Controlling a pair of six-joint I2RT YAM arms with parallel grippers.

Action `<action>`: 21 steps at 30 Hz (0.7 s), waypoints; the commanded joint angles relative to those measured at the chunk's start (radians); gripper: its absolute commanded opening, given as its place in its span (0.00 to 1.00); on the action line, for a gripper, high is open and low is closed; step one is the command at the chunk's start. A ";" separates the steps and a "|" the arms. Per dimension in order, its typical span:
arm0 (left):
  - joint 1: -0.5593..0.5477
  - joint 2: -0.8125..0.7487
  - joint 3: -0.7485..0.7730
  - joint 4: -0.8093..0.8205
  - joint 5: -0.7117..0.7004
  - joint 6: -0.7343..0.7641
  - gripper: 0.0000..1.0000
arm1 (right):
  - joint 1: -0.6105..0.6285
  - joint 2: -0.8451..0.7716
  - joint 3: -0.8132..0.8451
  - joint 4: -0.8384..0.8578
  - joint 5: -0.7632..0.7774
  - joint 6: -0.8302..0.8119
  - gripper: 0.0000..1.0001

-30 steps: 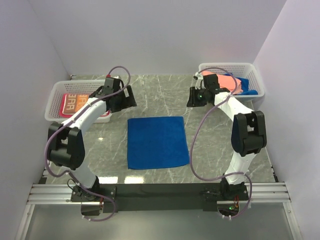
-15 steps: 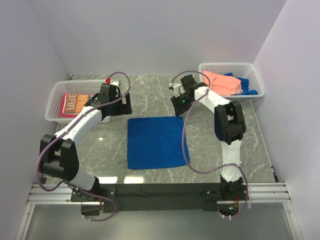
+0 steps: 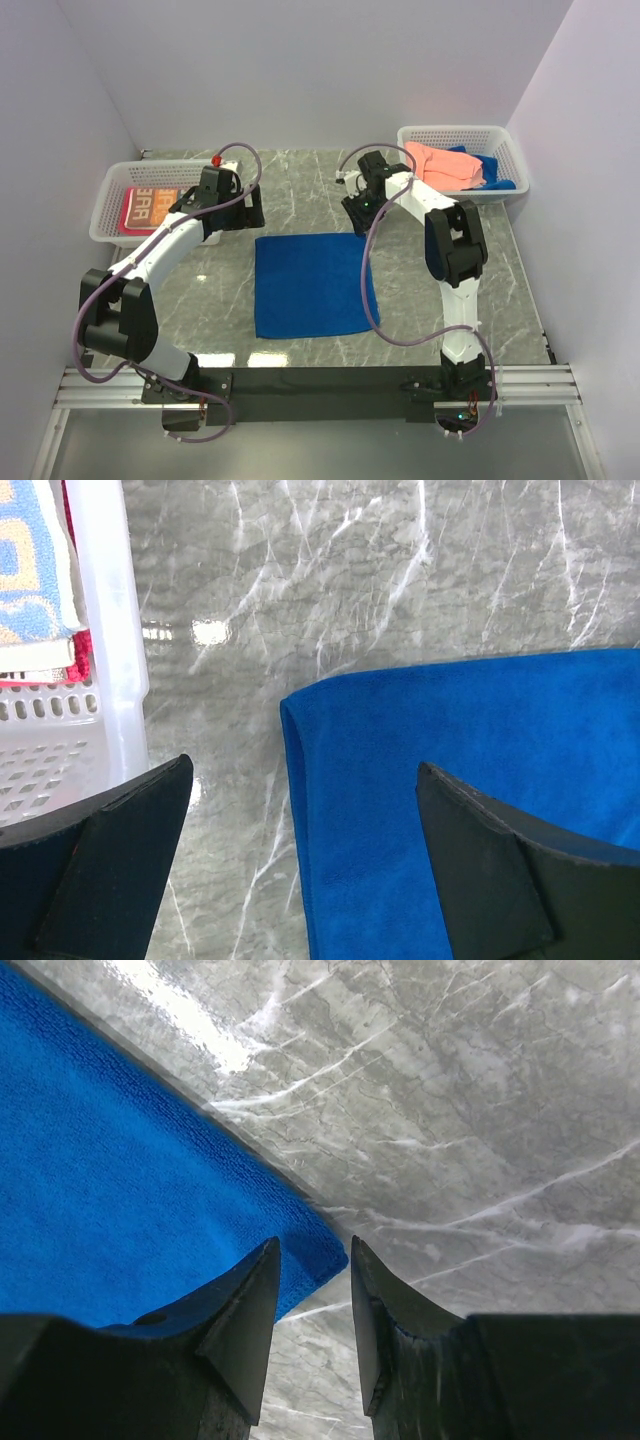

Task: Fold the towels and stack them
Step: Fold the towel

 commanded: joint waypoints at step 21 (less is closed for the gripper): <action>0.000 0.055 0.039 0.019 0.008 0.083 0.98 | 0.028 0.044 -0.035 -0.003 0.115 -0.024 0.22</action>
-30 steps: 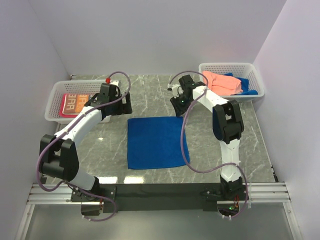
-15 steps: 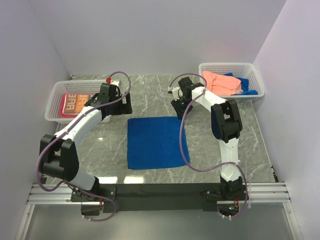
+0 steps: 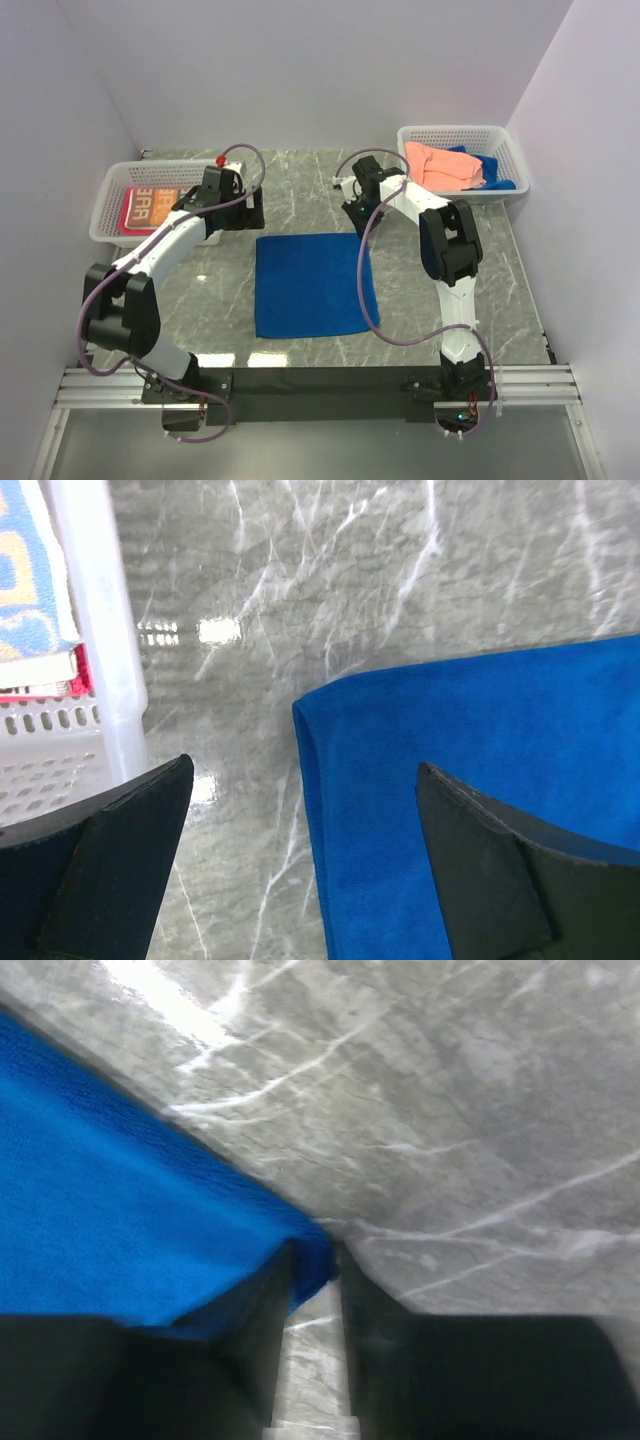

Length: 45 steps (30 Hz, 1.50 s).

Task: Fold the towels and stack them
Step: Fold the towel

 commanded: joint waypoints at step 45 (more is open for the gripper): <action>-0.074 0.562 0.435 -0.188 0.066 0.323 0.40 | 0.002 -0.074 -0.137 0.075 0.188 -0.088 0.00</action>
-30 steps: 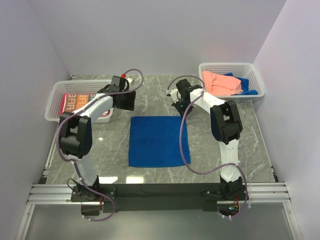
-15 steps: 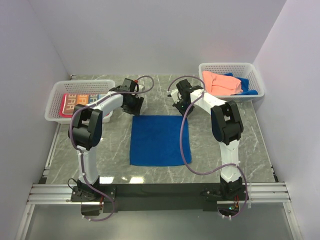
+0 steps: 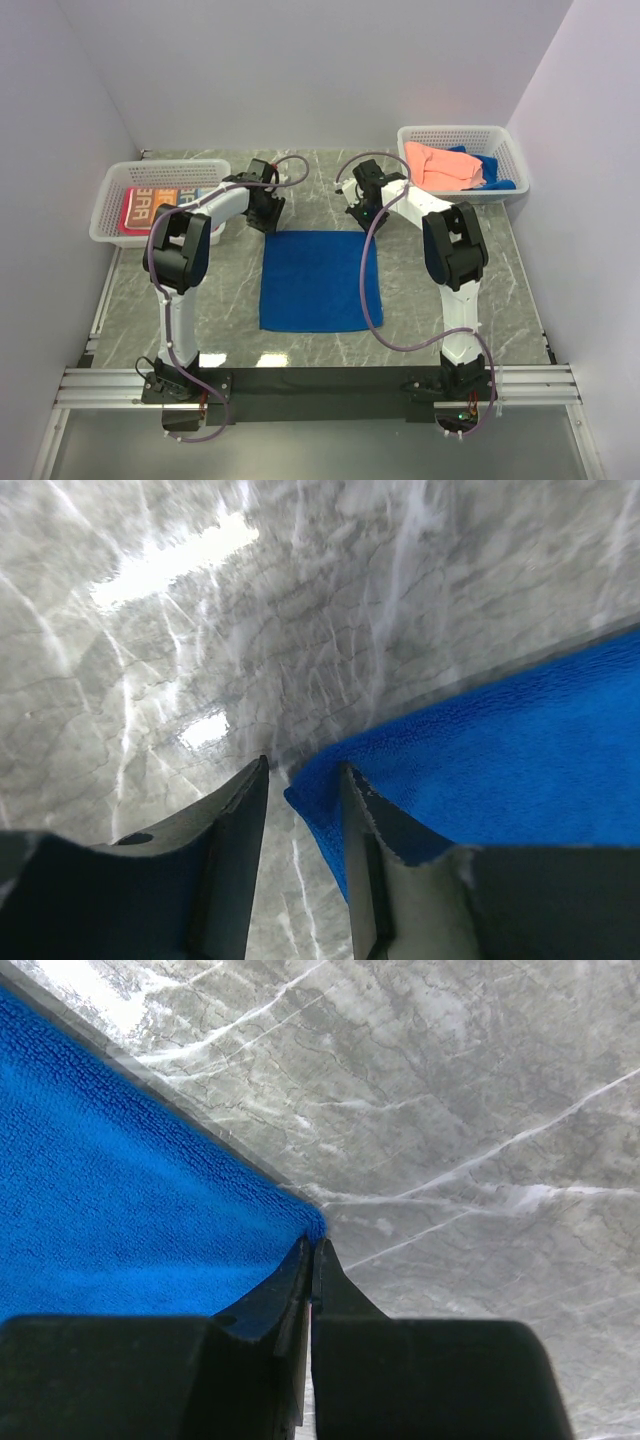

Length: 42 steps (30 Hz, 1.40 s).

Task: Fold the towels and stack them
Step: Fold the towel

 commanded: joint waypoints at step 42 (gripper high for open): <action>0.070 -0.087 -0.027 0.148 0.037 0.120 0.01 | -0.018 -0.126 -0.048 0.213 0.169 0.020 0.00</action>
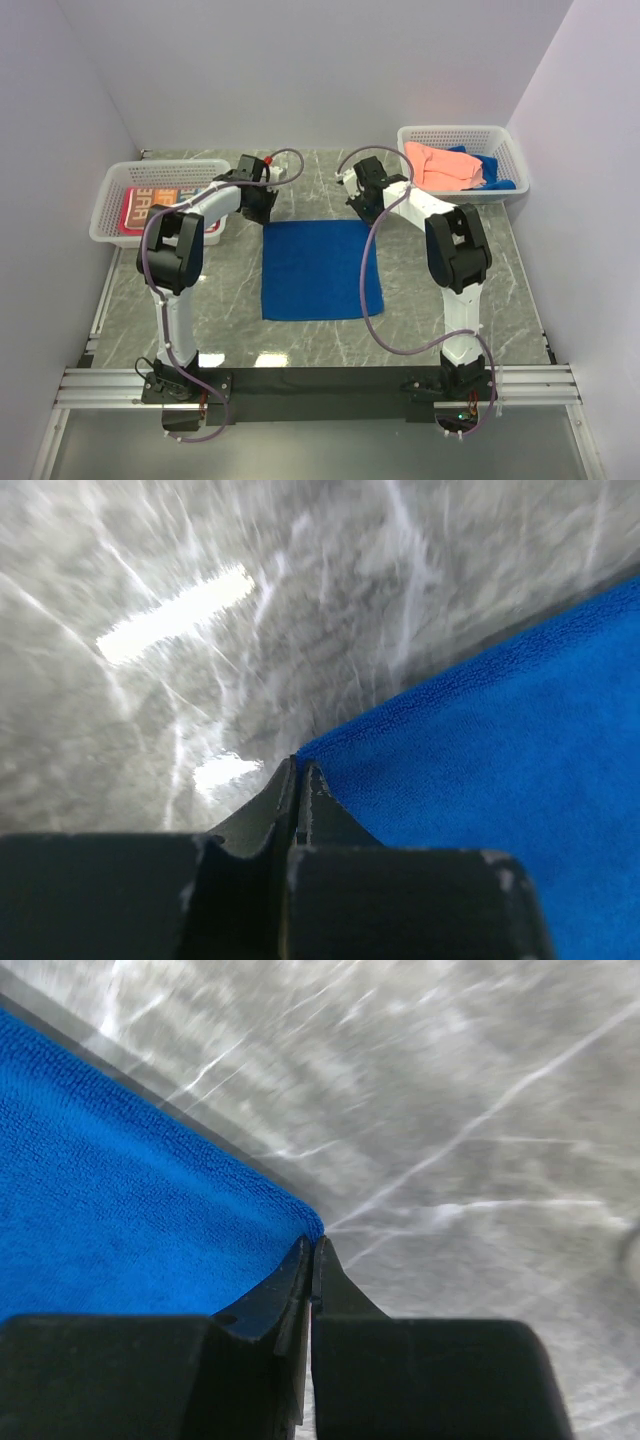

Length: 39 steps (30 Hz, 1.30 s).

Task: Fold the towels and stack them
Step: Fold the towel

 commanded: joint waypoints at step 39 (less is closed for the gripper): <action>-0.085 -0.689 -0.578 0.224 -0.025 -0.289 0.01 | 0.057 -0.705 -0.585 0.189 0.075 0.311 0.00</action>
